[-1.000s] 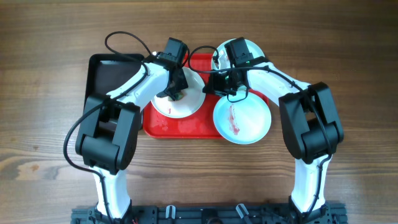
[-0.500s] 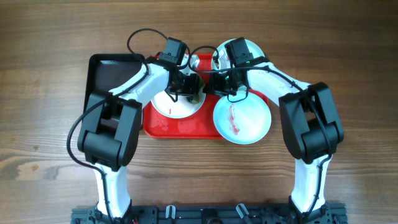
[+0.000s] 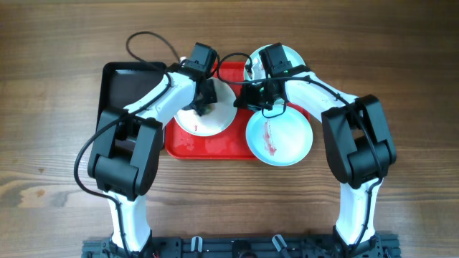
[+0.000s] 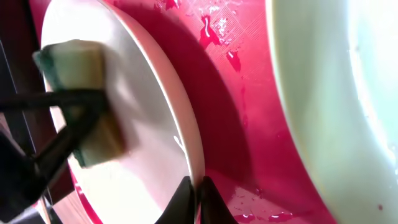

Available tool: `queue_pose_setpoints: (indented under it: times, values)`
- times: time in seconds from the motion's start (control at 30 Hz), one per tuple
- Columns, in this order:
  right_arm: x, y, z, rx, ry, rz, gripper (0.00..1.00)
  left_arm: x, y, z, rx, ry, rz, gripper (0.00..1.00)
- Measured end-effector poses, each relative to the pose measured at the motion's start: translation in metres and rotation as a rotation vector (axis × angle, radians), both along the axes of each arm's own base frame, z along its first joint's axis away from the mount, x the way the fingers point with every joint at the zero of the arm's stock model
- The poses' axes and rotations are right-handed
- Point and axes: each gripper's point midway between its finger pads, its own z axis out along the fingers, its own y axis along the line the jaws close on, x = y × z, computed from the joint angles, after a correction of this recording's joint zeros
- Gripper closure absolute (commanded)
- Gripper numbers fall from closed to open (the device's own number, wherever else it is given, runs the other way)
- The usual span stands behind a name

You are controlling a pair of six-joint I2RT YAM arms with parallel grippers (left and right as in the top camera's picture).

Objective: Clean dirty plates on tray and stack at the side
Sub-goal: 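Scrub the white plate with the sponge while right gripper holds the rim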

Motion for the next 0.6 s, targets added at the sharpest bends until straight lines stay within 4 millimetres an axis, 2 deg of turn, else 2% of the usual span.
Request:
queue_pose_setpoints:
  times: [0.13,0.3,0.5,0.6]
  values:
    - [-0.003,0.004,0.0,0.003,0.001,0.011,0.96,-0.007,0.027,0.002,0.125,0.0,0.112,0.96]
    - [-0.005,0.007,0.0,0.012,0.009,0.019,0.96,-0.029,0.041,0.001,0.197,0.083,0.121,0.96]
    - [-0.005,0.007,-0.001,0.014,0.008,0.024,0.96,-0.054,0.031,-0.002,0.121,0.23,-0.012,0.96]
    - [-0.005,0.006,-0.001,0.014,0.007,0.022,0.96,-0.062,0.01,-0.003,-0.033,0.286,-0.115,0.96]
